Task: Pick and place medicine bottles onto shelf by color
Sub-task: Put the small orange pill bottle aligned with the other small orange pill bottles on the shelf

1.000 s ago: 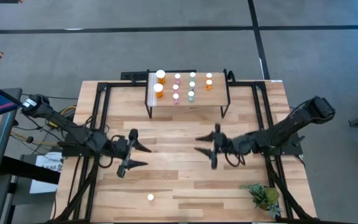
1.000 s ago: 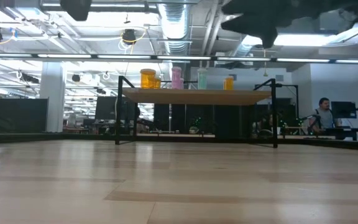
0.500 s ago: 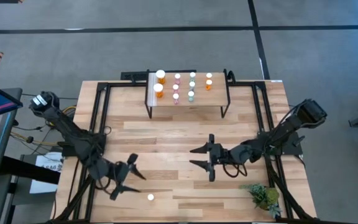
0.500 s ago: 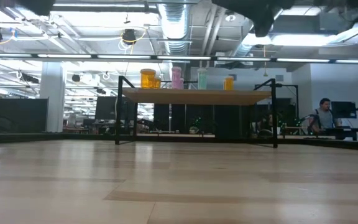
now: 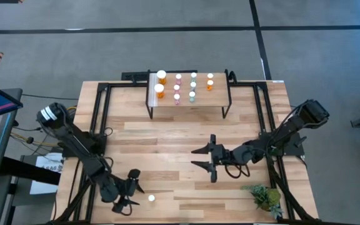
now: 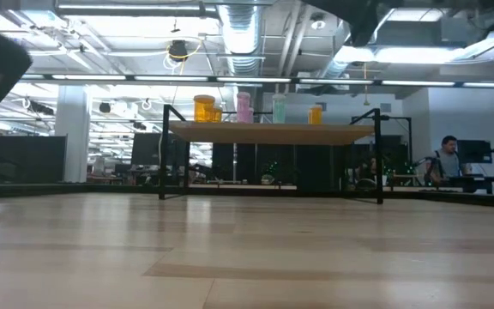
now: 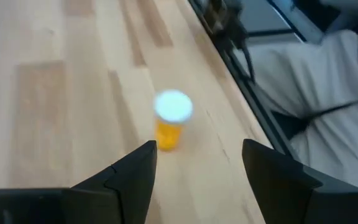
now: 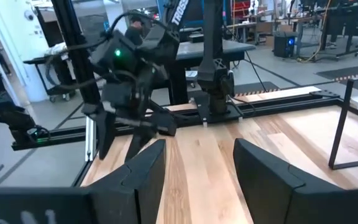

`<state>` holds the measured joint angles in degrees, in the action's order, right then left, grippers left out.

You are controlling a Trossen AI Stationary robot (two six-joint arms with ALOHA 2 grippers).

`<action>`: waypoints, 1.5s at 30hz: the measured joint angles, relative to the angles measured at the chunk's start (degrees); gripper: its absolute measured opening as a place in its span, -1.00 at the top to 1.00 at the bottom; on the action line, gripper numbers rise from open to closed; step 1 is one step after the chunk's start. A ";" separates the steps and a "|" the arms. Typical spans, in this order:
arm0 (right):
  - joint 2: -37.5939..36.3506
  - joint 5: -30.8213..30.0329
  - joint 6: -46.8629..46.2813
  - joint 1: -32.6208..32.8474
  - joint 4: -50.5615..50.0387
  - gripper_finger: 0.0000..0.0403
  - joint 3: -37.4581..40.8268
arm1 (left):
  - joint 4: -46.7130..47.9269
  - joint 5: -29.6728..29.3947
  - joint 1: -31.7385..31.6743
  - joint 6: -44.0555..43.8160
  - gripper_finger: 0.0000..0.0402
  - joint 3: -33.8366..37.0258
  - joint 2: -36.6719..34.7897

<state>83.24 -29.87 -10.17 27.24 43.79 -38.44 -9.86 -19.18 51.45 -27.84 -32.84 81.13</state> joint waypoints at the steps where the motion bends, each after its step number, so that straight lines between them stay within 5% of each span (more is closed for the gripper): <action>1: 0.00 0.00 0.00 0.01 0.09 -0.04 0.01 | -1.04 0.94 0.02 -0.15 -0.13 0.00 1.25; 15: 0.57 -0.09 0.11 -0.10 -0.24 -0.04 0.05 | -10.63 0.03 -1.13 -3.73 -0.15 0.11 16.28; 27: 0.57 -0.21 -0.74 -0.78 -0.02 -0.04 0.05 | -34.75 -3.80 -2.65 -1.38 -0.15 9.54 20.32; 32: 0.57 -0.20 -0.71 -0.76 -0.16 -0.04 0.05 | -34.81 -7.01 -2.61 1.02 -0.15 9.61 20.32; 45: 0.57 -0.22 0.02 -0.76 -0.02 -0.04 0.05 | -34.80 -4.57 -2.58 2.11 -0.15 8.94 20.32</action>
<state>83.81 -30.09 -10.15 26.48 43.77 -38.39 -44.65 -23.75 48.86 -25.74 -23.90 101.45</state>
